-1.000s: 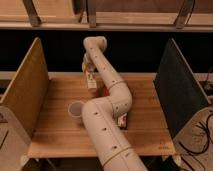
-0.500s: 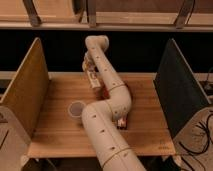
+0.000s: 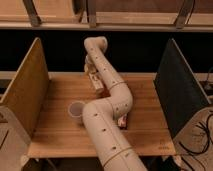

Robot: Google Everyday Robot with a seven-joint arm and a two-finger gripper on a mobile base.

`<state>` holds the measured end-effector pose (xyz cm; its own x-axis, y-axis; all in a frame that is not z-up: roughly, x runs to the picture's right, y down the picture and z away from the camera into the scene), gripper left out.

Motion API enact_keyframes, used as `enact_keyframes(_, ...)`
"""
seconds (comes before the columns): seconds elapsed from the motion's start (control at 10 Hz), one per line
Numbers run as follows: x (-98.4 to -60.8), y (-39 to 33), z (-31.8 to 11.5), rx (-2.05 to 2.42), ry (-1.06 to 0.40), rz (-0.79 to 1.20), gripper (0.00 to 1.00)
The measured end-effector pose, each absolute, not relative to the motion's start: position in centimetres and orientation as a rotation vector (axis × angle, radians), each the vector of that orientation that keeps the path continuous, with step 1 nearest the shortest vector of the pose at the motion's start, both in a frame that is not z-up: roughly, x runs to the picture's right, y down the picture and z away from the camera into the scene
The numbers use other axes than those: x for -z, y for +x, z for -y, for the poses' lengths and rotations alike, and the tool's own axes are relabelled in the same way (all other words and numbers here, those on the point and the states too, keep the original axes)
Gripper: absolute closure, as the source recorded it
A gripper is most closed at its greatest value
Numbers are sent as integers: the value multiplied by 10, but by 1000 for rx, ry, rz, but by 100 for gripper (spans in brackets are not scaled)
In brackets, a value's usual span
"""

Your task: Stand the bottle upright

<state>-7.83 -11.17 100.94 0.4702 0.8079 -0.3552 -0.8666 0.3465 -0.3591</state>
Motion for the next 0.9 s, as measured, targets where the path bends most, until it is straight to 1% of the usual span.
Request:
enact_keyframes(0.3,-1009,-67,96,-1100,-568,-201,100)
enact_keyframes(0.7,-980,-134,98,-1023,-659,-114,100)
enact_keyframes(0.9,-961,-155,96,-990,-715,-88,100)
